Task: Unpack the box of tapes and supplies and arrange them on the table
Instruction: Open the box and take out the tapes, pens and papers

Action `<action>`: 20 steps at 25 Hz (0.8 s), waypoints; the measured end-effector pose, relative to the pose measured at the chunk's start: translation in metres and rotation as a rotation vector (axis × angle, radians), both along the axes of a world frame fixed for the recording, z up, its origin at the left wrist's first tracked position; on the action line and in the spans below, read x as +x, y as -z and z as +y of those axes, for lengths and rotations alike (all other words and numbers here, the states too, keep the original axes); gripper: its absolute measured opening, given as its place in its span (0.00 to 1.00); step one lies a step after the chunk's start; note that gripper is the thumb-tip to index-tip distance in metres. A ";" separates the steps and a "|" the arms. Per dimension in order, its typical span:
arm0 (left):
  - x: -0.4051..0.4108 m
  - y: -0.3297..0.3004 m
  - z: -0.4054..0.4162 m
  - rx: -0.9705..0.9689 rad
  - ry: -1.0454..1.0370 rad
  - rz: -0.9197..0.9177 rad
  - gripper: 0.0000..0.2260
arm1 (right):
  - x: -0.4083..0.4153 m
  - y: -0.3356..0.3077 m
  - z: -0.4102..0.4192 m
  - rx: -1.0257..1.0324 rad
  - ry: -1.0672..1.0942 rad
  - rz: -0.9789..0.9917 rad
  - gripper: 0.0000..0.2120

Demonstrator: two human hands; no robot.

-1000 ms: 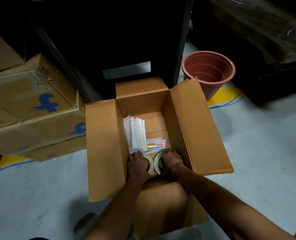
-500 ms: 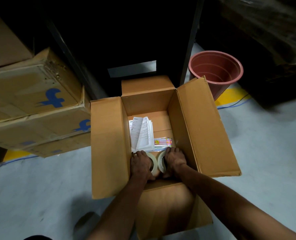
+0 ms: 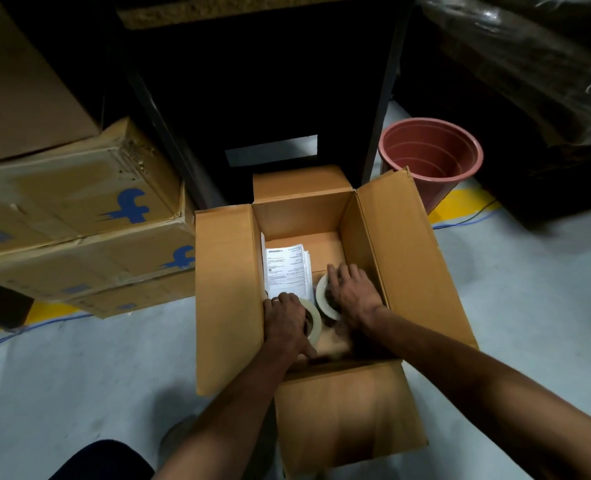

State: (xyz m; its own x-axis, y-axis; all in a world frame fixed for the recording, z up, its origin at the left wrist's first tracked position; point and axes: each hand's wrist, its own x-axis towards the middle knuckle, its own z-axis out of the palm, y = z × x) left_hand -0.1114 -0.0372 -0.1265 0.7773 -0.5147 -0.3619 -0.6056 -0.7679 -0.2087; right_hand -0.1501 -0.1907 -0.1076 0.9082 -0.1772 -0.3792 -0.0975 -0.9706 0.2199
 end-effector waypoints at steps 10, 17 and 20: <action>0.026 -0.080 0.003 -0.195 -0.009 -0.159 0.56 | 0.014 -0.092 -0.039 0.148 -0.040 -0.108 0.66; 0.002 -0.196 0.036 -0.541 -0.200 0.158 0.60 | -0.018 -0.212 -0.035 0.394 0.118 -0.247 0.65; -0.019 -0.275 0.050 -0.621 -0.295 0.242 0.59 | -0.035 -0.287 -0.027 0.423 0.136 -0.241 0.64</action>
